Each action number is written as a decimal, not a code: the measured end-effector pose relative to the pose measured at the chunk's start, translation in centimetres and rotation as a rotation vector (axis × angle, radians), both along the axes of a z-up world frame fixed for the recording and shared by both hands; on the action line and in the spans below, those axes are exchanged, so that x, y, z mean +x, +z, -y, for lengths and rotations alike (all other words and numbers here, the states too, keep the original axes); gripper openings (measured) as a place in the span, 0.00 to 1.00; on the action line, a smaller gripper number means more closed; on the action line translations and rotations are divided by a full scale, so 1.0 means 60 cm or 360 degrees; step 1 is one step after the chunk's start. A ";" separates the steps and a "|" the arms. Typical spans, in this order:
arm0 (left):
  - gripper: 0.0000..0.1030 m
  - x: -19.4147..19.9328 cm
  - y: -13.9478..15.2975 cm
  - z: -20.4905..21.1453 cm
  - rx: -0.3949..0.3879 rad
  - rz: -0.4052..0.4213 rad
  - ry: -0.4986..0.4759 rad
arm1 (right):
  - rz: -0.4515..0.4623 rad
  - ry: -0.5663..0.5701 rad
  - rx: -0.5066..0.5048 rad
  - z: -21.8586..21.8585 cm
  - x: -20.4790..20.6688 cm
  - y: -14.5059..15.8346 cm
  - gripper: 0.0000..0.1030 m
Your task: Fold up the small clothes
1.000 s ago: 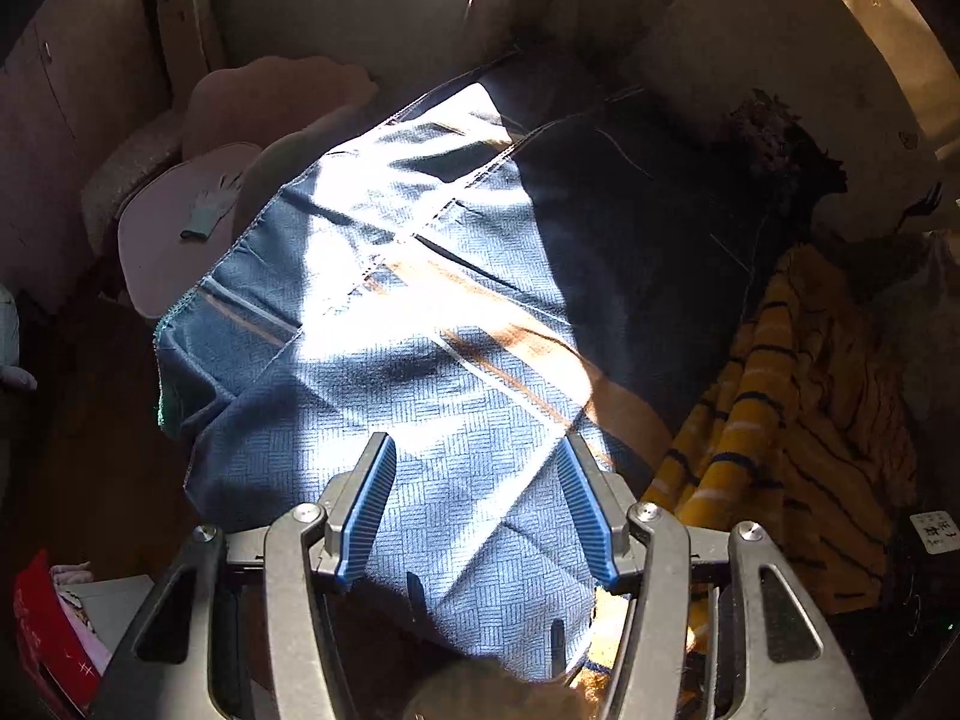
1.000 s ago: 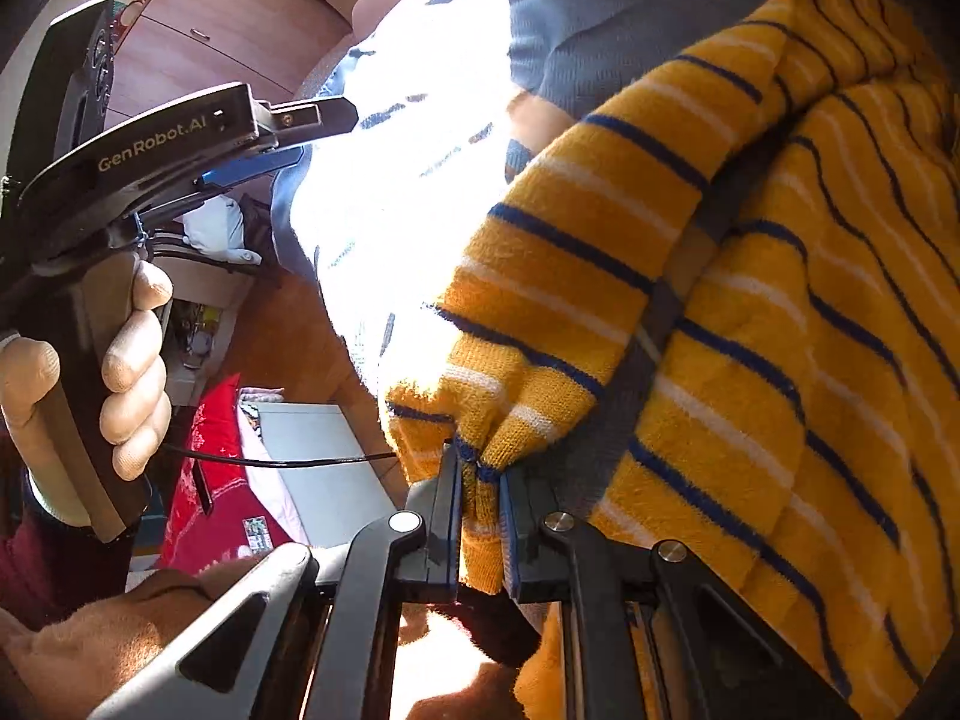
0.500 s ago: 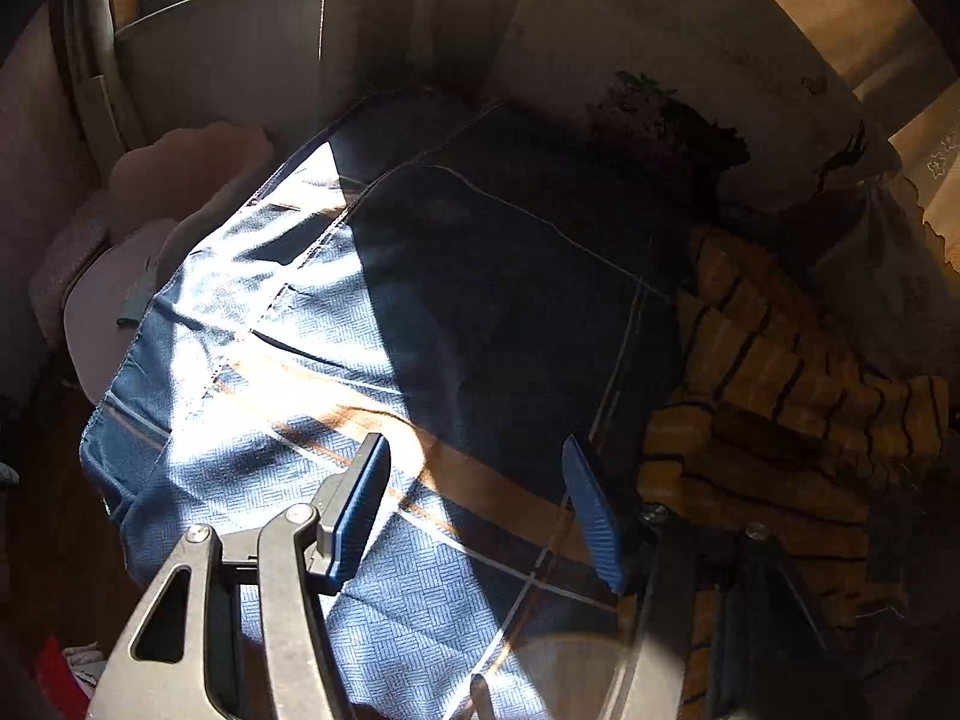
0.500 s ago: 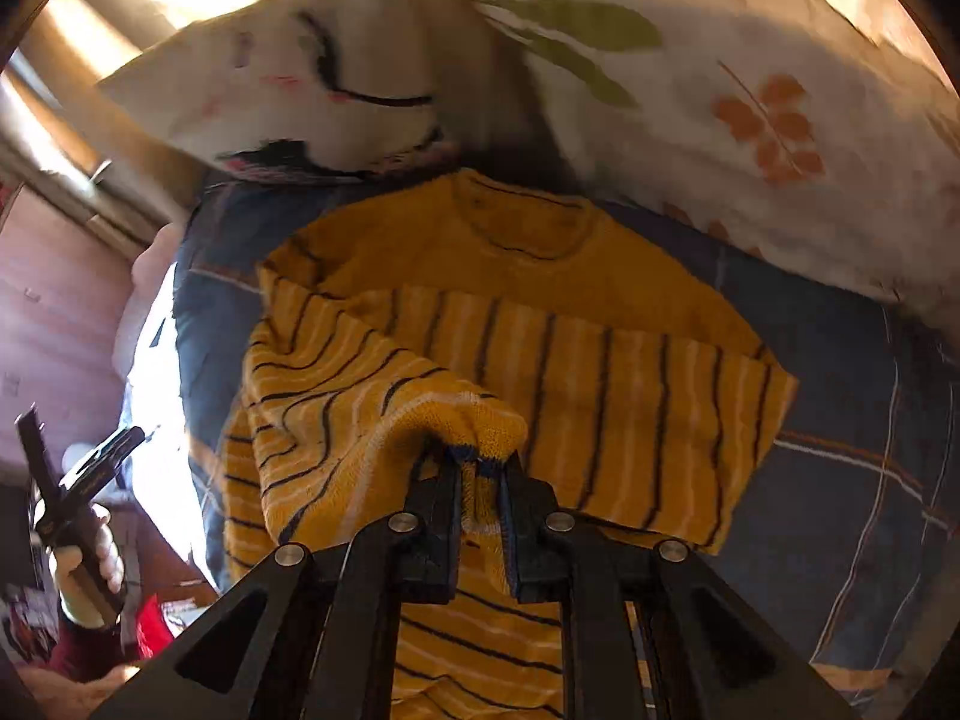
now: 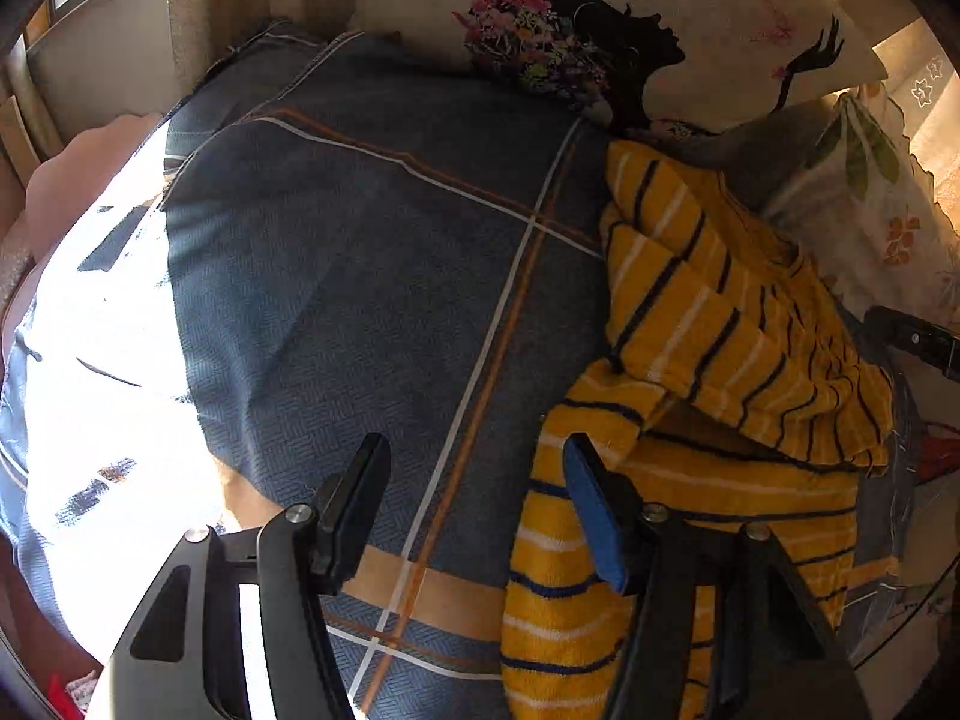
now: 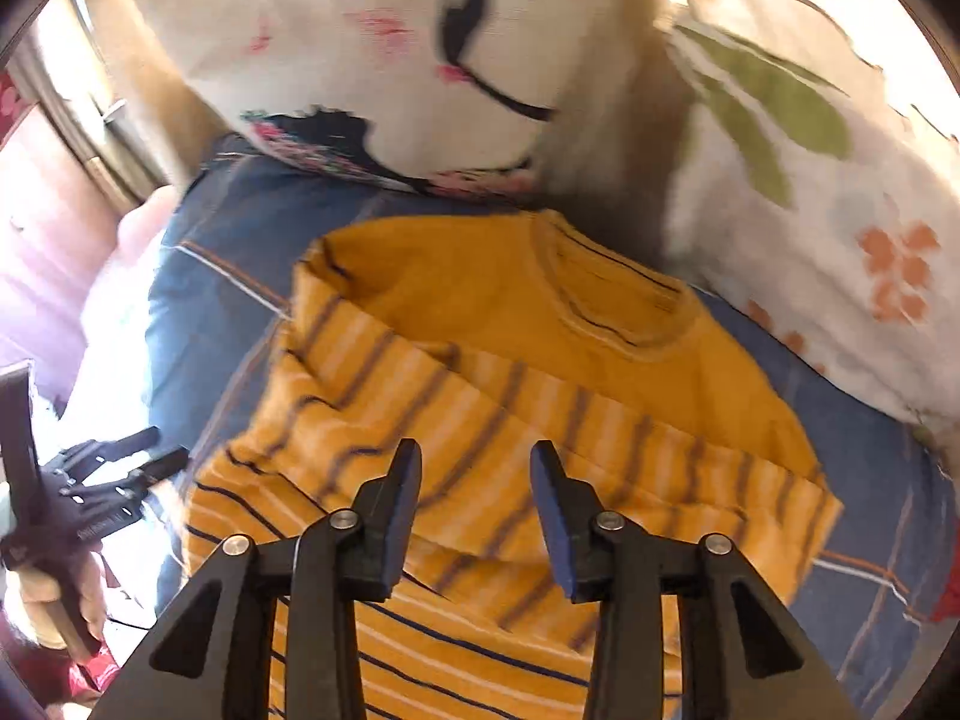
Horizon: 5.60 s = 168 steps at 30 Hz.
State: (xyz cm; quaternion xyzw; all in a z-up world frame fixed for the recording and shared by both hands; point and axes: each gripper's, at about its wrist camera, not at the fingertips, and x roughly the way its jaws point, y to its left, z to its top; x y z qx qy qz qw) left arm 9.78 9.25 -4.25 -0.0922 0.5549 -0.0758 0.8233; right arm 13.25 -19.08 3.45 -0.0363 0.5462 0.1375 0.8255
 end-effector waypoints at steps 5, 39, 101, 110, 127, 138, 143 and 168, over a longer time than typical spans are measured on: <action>0.57 -0.017 -0.005 -0.021 -0.0061 -0.0024 0.0044 | -0.0045 0.0182 -0.0002 -0.154 0.082 -0.042 0.41; 0.57 -0.060 0.004 0.010 -0.0028 0.0008 -0.0121 | -0.0012 -0.1184 0.0078 0.316 -0.178 -0.033 0.39; 0.41 -0.001 0.055 0.083 0.0245 0.0229 -0.0257 | -0.0058 -0.0326 0.0233 0.054 0.031 -0.086 0.33; 0.42 -0.042 0.042 0.011 0.0161 0.0178 -0.0154 | -0.0205 -0.0126 0.0059 -0.007 0.065 -0.122 0.05; 0.43 -0.141 -0.023 0.013 -0.0003 -0.0081 -0.0117 | -0.0096 -0.0551 0.0140 0.127 -0.112 -0.089 0.09; 0.44 -0.229 -0.022 0.037 0.0055 -0.0070 -0.0062 | 0.0066 -0.1079 0.0234 0.348 -0.318 -0.065 0.15; 0.44 -0.260 -0.025 0.049 0.0059 -0.0085 -0.0044 | 0.0154 -0.1036 0.0242 0.339 -0.277 -0.061 0.24; 0.51 -0.289 -0.039 0.056 -0.0266 -0.0172 -0.0071 | -0.0309 -0.0844 0.0814 0.263 -0.508 -0.166 0.34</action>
